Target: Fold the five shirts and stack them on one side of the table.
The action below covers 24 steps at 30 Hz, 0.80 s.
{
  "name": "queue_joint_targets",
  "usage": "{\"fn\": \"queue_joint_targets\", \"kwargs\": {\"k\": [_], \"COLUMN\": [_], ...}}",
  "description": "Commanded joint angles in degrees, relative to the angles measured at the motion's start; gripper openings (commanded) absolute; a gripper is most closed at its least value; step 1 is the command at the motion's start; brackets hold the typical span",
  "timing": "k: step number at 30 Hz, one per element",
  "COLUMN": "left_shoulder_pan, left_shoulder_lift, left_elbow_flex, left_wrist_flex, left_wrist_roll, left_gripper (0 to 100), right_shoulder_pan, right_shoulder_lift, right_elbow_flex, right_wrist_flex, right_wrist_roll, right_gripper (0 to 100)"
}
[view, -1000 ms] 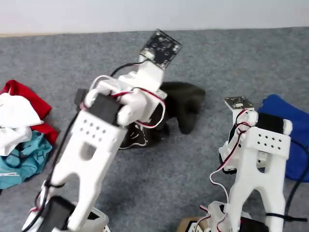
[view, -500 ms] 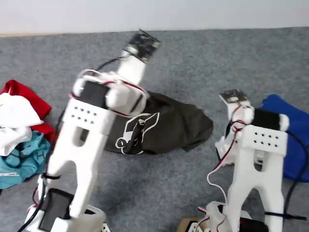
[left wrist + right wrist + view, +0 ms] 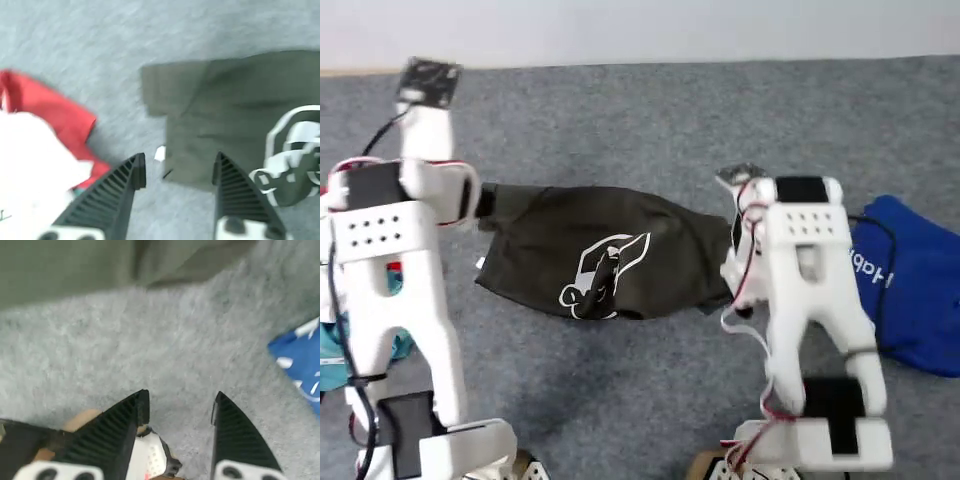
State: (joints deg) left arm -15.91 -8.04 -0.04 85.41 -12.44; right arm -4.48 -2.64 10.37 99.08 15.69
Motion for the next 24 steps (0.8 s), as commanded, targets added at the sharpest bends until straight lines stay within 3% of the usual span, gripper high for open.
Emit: {"fn": "queue_joint_targets", "kwargs": {"k": [1, 14, 24], "left_shoulder_pan": [-3.6, -7.6, -7.6], "left_shoulder_lift": [-0.5, -0.5, -0.5], "left_elbow_flex": [1.7, 3.1, 7.2], "left_wrist_flex": [0.4, 0.4, -4.4], "left_wrist_roll": [-1.8, -1.9, -1.9], "left_gripper": [22, 22, 22], "right_shoulder_pan": [-0.3, -0.3, -0.7], "right_shoulder_lift": [7.8, 33.9, 43.5], "right_elbow_flex": [-10.9, -35.8, -38.9], "right_wrist_flex": [-1.7, 0.3, -2.6], "right_wrist_roll": [-2.3, -4.7, -4.5], "right_gripper": [21.8, 21.8, 21.9]}}
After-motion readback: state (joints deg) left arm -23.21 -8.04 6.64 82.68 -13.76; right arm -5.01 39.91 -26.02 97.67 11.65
